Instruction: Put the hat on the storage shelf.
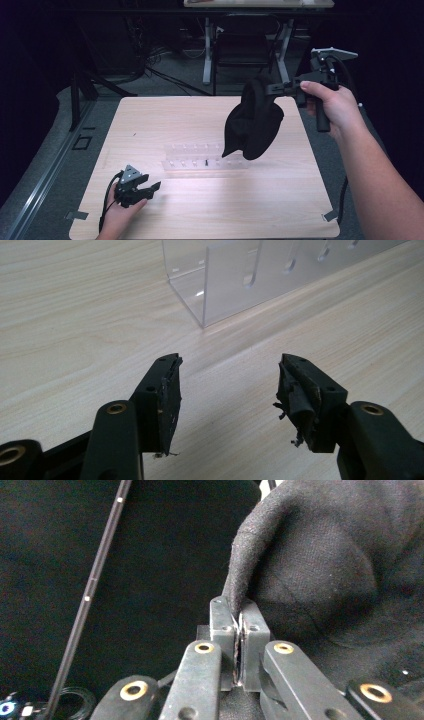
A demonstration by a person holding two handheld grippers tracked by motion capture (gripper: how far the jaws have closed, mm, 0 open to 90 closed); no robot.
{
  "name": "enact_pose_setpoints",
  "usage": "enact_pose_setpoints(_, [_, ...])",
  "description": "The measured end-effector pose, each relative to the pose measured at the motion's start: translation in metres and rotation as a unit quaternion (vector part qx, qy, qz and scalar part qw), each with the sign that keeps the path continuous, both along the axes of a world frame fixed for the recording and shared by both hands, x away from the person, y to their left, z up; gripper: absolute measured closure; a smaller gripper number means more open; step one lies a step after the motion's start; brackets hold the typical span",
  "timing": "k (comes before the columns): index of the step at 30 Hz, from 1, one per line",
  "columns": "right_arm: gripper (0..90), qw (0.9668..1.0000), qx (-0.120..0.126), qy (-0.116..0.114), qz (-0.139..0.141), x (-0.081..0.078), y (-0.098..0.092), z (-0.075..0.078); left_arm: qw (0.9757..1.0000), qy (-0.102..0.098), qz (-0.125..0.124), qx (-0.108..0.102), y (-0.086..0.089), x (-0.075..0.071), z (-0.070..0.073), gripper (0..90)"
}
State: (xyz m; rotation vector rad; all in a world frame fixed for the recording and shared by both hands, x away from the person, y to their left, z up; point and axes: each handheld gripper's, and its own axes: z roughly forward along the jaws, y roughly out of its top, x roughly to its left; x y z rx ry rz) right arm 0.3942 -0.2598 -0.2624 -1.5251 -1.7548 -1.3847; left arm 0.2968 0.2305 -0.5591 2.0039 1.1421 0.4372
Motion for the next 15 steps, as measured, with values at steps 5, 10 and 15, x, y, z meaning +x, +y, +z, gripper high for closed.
enact_pose_setpoints(5, [88.1, 1.0000, -0.006, 0.002, 0.004, 0.006, 0.010, -0.005, 1.0000, -0.001, 0.000, 0.000, 0.000, 0.000, 0.000, 42.9])
enact_pose_setpoints(10, [88.1, 0.9999, -0.013, 0.006, 0.005, 0.012, 0.020, -0.011, 1.0000, -0.002, -0.001, 0.000, 0.000, 0.000, 0.000, 42.9])
enact_pose_setpoints(15, [88.1, 0.9998, -0.015, 0.009, 0.014, 0.019, 0.033, -0.021, 1.0000, -0.001, -0.001, -0.001, 0.000, 0.000, 0.000, 42.9])
